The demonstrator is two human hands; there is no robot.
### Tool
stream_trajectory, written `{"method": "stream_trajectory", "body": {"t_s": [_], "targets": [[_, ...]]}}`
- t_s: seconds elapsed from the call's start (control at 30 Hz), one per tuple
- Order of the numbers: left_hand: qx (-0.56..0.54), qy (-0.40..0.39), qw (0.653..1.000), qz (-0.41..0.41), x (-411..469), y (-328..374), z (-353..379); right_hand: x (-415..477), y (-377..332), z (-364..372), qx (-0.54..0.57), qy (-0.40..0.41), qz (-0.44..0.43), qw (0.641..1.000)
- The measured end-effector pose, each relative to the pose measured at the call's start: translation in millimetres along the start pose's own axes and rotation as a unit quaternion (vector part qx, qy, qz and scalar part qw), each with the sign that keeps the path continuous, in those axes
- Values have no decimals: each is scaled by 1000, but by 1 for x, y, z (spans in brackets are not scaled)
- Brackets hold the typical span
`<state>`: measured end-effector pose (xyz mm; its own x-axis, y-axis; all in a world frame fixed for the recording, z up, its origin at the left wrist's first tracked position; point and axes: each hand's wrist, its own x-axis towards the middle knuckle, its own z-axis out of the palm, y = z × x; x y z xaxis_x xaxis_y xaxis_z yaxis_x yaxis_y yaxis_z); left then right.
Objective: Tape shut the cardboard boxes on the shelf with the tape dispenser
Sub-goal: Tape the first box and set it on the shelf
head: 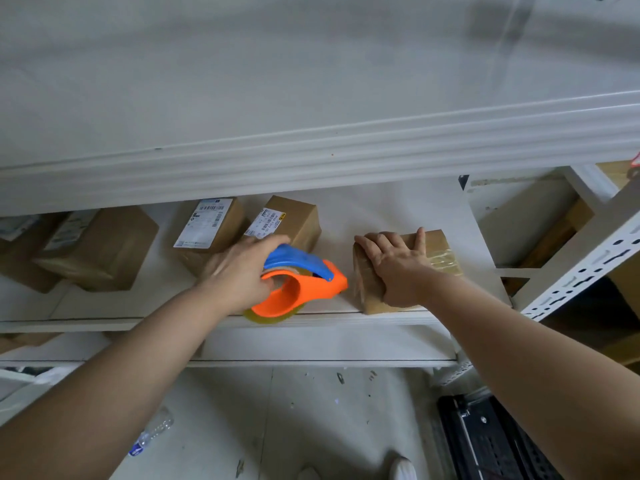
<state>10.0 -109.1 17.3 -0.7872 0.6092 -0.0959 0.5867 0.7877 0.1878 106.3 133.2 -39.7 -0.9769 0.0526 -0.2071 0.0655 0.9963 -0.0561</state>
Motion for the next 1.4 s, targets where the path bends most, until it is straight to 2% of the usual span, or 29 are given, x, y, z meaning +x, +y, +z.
{"method": "stream_trajectory", "body": {"t_s": [0.07, 0.13, 0.23, 0.3, 0.43, 0.5, 0.6, 0.63, 0.77, 0.83, 0.9, 0.97, 1.0, 1.07, 1.1, 1.17, 1.27, 1.33, 1.4], "targets": [[-158, 13, 986, -41, 3, -1, 3, -1, 2, 2, 10, 4, 25, 1000], [-262, 29, 963, -60, 8, 4, 6, -6, 9, 0, 18, 8, 66, 998], [-375, 46, 923, -76, 19, 20, 15, -15, 23, -4, 29, 19, 104, 994], [-391, 38, 918, -58, 29, 32, 28, -22, 34, -4, 35, 18, 111, 993], [-157, 67, 983, 65, 51, 57, 67, -36, 53, 0, 32, 7, 97, 995], [-36, 84, 989, 114, 53, 70, 90, -43, 58, 1, 30, 8, 79, 996], [72, 151, 981, 102, 57, 86, 122, -49, 66, 3, 19, 40, 82, 996], [94, 151, 980, 94, 58, 89, 126, -50, 68, 4, 18, 49, 86, 995], [138, -12, 986, 91, 55, 95, 131, -52, 72, 9, 35, 43, 102, 993], [133, -60, 985, 90, 51, 94, 126, -51, 72, 12, 48, 42, 109, 992], [51, -27, 994, 93, 50, 94, 120, -49, 68, 12, 49, 44, 119, 991], [-139, 54, 985, 91, 47, 101, 113, -45, 60, 12, 47, 45, 131, 989], [-258, 59, 961, 76, 44, 109, 107, -43, 56, 13, 46, 46, 139, 988], [-462, -20, 886, 42, 34, 129, 92, -37, 48, 13, 38, 46, 157, 986], [-518, -59, 853, 26, 29, 136, 86, -35, 44, 13, 36, 44, 164, 985], [-565, -95, 819, 5, 23, 147, 84, -32, 39, 12, 41, 30, 170, 984], [-589, -102, 802, -12, 23, 153, 98, -32, 37, 7, 59, -1, 162, 985], [-599, -109, 792, -43, 26, 156, 109, -34, 43, -2, 107, -13, 149, 983], [-629, -127, 762, -85, 32, 150, 129, -38, 52, -10, 195, -9, 131, 972]]}}
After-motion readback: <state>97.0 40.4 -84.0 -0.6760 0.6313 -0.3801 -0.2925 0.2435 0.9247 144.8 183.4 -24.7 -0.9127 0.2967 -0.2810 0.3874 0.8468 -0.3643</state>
